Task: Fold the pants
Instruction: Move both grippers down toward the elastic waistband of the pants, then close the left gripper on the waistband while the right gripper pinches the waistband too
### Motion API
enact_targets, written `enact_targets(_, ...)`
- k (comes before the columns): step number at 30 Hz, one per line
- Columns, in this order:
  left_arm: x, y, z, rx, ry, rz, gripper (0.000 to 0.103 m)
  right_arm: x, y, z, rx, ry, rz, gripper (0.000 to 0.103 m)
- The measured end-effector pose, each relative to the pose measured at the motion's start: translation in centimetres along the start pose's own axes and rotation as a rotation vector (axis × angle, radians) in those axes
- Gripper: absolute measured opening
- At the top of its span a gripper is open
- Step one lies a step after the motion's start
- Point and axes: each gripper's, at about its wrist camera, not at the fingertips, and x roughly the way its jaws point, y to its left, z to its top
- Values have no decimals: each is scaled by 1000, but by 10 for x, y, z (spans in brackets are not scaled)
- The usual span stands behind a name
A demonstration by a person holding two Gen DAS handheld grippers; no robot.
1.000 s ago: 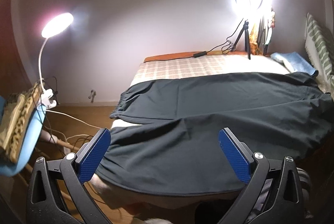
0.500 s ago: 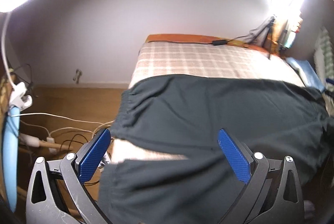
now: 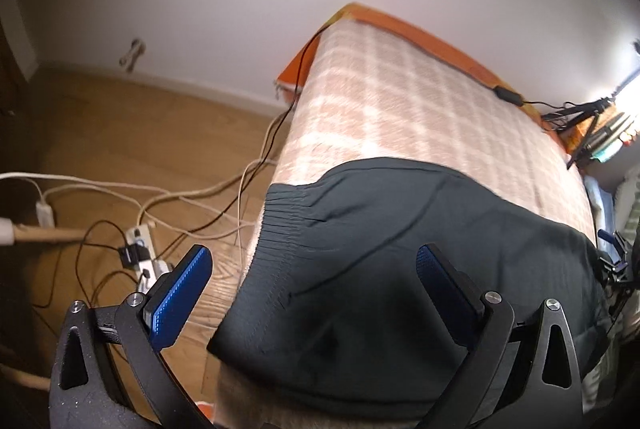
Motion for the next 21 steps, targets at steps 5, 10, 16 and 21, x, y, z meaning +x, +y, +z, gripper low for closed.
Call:
enact_targets(5,21,10,-1,-32,45,2,101,22,-8,-3,2,52,12,103)
enact_targets(10,30,11,1,-55,46,-36,92,34,-3,-5,-36,90,30,103)
enact_targets(16,24,3,6,-47,-9,-51,54,31,7,-3,-54,67,63,80)
enact_targets(21,11,-4,6,8,-76,-16,20,22,29,-1,-92,72,77,27)
